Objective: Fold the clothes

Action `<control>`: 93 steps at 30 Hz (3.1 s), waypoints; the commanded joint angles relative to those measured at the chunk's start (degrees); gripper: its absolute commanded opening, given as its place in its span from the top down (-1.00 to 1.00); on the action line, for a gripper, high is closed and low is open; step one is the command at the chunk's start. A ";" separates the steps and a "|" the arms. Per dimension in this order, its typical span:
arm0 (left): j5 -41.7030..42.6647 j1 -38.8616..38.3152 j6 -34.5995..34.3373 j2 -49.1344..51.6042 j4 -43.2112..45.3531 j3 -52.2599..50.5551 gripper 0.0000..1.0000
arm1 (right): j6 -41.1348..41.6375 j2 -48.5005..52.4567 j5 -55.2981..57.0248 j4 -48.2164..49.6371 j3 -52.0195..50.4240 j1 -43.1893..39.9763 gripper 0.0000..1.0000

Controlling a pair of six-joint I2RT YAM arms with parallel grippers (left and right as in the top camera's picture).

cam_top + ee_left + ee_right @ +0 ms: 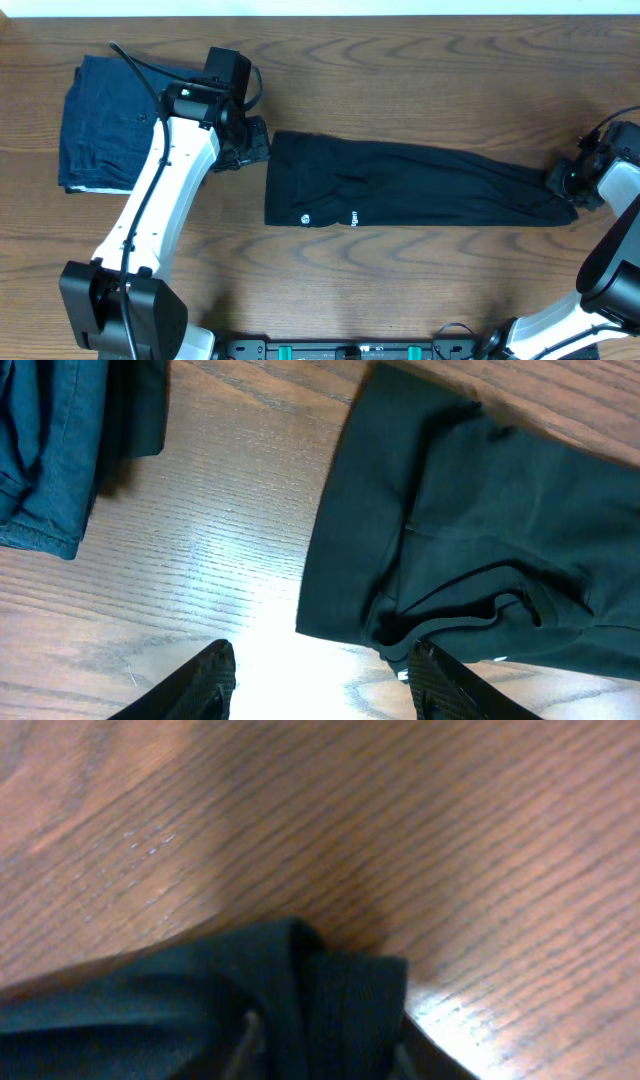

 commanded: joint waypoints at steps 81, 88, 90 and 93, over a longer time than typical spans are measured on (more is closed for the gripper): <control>-0.46 0.28 -0.74 0.33 -0.28 -0.55 -0.96 | 21.86 -0.22 -13.33 -17.11 16.65 49.51 0.67; -0.46 0.28 -0.74 0.33 -0.28 -0.55 -0.96 | 6.43 -0.35 -23.76 -14.08 17.16 50.27 0.24; -0.46 0.28 -0.74 0.33 -0.28 -0.55 -0.96 | 1.51 -0.70 -27.02 -15.72 18.58 49.46 0.21; -0.46 0.28 -0.74 0.33 -0.28 -0.55 -0.96 | 1.49 -1.81 -26.80 -19.02 21.03 47.34 0.22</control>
